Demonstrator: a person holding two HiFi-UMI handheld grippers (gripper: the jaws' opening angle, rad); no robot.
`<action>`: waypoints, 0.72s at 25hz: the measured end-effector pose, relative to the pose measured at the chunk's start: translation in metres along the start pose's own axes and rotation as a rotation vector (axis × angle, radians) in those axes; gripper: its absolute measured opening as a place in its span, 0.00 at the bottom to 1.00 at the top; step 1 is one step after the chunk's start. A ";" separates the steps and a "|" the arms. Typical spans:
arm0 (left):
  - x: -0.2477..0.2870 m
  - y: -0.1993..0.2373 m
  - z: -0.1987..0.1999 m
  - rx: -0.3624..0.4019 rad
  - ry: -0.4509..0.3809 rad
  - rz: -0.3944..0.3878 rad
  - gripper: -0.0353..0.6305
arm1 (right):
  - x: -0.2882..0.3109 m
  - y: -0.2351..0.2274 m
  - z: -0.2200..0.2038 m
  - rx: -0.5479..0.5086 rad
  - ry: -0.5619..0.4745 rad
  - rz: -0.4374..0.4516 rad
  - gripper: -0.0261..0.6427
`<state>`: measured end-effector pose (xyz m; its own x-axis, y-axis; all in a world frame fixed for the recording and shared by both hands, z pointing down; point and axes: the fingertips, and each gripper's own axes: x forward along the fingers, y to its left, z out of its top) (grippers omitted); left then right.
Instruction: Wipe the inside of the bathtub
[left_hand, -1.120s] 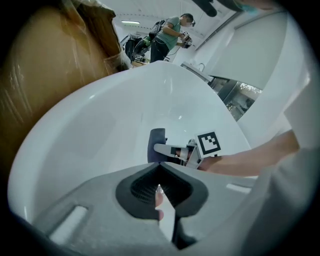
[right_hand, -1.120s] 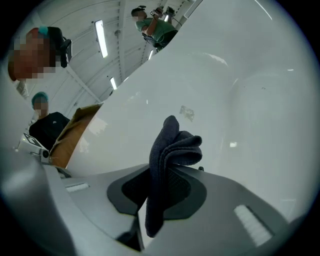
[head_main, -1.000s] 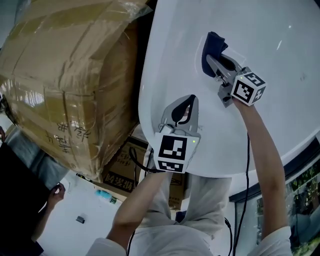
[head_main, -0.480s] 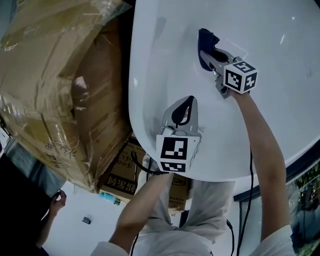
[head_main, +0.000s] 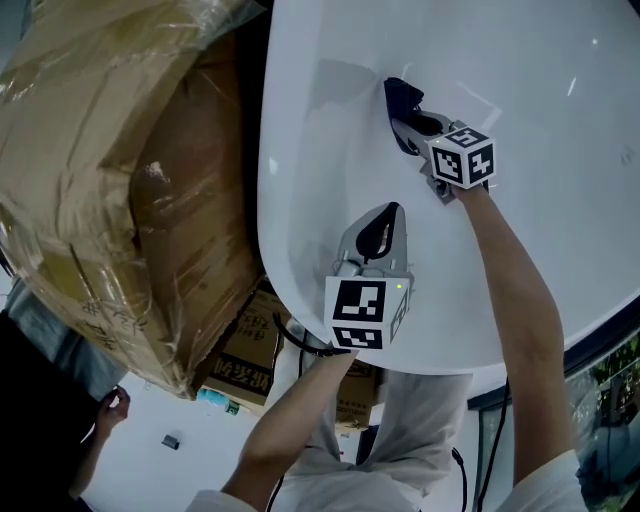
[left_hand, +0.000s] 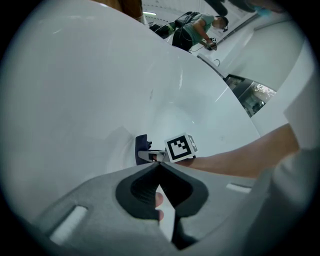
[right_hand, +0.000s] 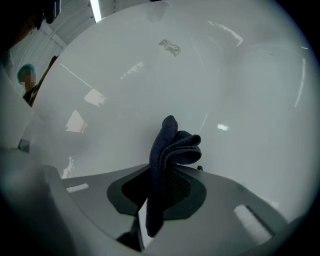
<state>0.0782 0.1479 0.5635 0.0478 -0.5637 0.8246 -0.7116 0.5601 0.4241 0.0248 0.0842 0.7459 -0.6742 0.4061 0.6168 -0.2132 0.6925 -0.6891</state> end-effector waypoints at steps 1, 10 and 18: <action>0.001 0.001 -0.002 -0.006 0.002 0.002 0.05 | 0.002 -0.003 -0.002 0.002 0.003 -0.008 0.11; 0.009 0.007 -0.004 -0.028 0.004 -0.002 0.05 | 0.009 -0.037 -0.020 0.099 -0.003 -0.086 0.12; 0.010 0.008 -0.002 -0.040 0.010 -0.003 0.05 | 0.031 -0.023 -0.038 0.100 0.046 -0.048 0.12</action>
<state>0.0747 0.1476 0.5760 0.0566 -0.5592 0.8271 -0.6826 0.5828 0.4408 0.0358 0.1037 0.7951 -0.6290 0.4020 0.6654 -0.3157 0.6501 -0.6912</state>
